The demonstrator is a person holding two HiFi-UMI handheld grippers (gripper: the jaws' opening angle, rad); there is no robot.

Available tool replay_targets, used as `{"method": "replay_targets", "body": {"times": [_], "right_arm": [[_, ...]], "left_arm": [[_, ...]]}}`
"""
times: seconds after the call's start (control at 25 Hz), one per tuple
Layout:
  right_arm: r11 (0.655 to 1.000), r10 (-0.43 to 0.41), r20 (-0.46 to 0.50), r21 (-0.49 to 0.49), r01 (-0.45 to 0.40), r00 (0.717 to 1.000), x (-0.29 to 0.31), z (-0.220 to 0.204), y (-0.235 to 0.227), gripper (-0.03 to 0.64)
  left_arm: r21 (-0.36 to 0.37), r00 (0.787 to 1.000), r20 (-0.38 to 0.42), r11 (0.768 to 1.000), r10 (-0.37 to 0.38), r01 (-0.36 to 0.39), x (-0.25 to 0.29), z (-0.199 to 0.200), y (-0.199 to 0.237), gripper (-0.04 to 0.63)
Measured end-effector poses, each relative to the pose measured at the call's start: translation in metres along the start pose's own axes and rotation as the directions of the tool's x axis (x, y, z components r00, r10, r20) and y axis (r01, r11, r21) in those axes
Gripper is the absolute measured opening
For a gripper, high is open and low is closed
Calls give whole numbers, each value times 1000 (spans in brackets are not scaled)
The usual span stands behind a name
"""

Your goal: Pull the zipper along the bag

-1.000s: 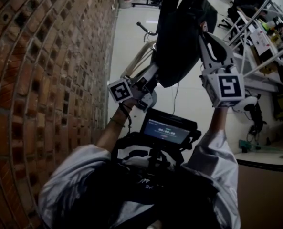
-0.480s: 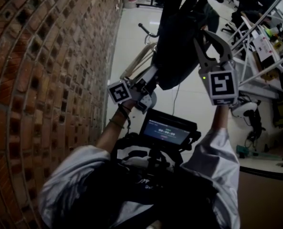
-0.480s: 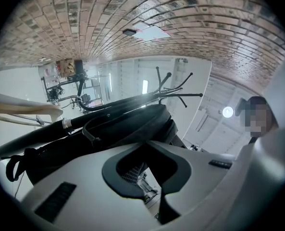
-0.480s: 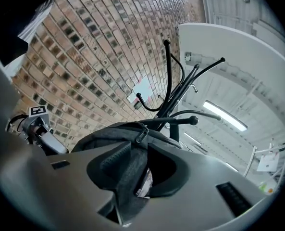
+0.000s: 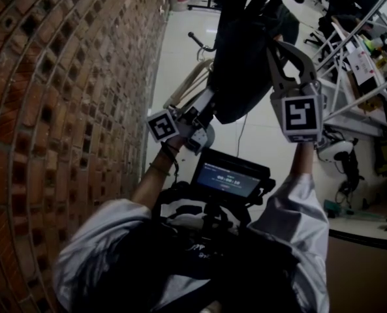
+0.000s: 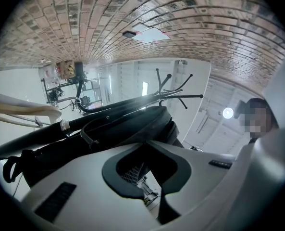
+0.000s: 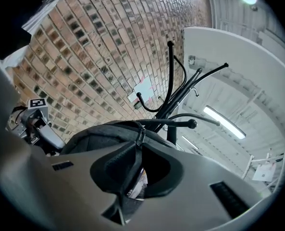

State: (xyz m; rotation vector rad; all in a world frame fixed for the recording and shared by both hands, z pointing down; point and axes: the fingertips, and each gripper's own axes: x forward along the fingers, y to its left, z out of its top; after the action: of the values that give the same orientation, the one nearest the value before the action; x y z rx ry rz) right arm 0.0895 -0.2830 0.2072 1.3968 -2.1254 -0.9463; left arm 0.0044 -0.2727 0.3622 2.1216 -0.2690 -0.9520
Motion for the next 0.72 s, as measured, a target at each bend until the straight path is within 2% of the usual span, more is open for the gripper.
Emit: {"method": "replay_targets", "body": {"times": [0.28, 0.44, 0.6, 0.72], "right_arm": [[999, -14, 73, 40, 11, 997, -3, 10, -6, 54], [999, 17, 51, -46, -15, 999, 0, 12, -4, 54], [996, 36, 35, -88, -33, 999, 3, 14, -4, 54], [999, 41, 37, -19, -40, 998, 0, 17, -9, 38]], "left_arm": [[-13, 1000, 5, 1000, 7, -7, -3, 0, 2, 18], [-10, 1000, 6, 1000, 10, -10, -3, 0, 2, 18], [3, 1000, 0, 1000, 6, -6, -1, 1, 0, 18], [21, 1000, -3, 1000, 23, -22, -2, 0, 0, 18]]}}
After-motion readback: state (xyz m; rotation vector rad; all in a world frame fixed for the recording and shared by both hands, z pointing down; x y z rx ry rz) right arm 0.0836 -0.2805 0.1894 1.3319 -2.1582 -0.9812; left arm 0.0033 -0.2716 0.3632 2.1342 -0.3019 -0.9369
